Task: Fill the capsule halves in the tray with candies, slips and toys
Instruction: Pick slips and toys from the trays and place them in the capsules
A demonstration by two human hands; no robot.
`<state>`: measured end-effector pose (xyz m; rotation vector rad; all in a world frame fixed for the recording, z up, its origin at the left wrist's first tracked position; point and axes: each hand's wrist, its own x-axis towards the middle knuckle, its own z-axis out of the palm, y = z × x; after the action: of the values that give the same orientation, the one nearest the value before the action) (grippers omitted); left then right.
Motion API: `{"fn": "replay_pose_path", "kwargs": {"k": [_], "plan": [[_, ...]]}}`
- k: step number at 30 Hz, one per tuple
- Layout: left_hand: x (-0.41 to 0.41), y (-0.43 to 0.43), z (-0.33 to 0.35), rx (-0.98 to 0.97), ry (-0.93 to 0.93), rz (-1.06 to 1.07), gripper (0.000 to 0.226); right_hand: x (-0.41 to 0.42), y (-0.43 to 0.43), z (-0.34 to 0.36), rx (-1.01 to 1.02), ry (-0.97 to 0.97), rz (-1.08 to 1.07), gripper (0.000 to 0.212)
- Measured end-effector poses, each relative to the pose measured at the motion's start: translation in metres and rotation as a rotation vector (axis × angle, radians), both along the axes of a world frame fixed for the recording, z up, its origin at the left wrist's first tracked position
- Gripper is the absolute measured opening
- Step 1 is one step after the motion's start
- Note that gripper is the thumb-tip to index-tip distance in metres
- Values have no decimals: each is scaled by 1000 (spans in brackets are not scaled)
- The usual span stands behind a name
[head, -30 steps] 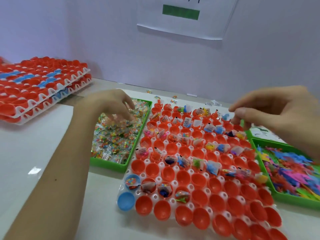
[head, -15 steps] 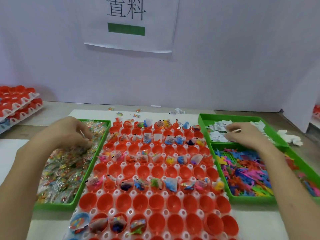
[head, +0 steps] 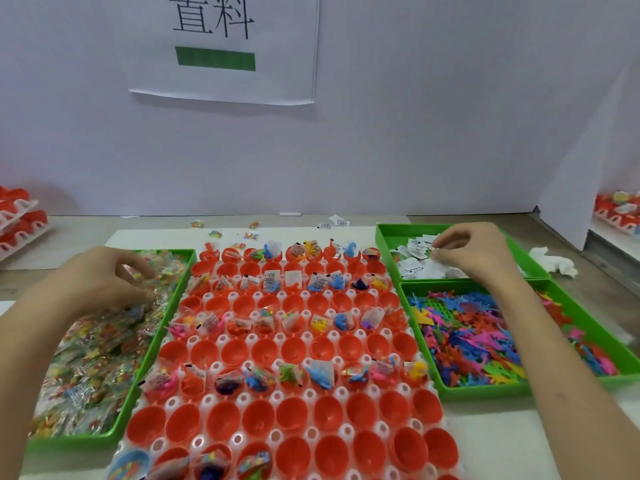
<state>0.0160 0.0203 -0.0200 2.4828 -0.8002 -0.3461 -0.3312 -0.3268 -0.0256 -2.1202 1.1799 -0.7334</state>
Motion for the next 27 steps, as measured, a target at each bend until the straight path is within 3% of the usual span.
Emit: {"fn": "replay_pose_path", "kwargs": {"k": [10,16,24,27], "plan": [[0,0,1,-37,-22,80,27,6,7,13,-67,-61,22,15],[9,8,5,-28,52,102,12,4,6,11,-35,-52,-9,13],[4,13,15,2,111,158,48,3,5,11,-77,-44,-13,11],[8,18,17,1,77,149,47,3,6,12,-82,-38,-20,14]]}}
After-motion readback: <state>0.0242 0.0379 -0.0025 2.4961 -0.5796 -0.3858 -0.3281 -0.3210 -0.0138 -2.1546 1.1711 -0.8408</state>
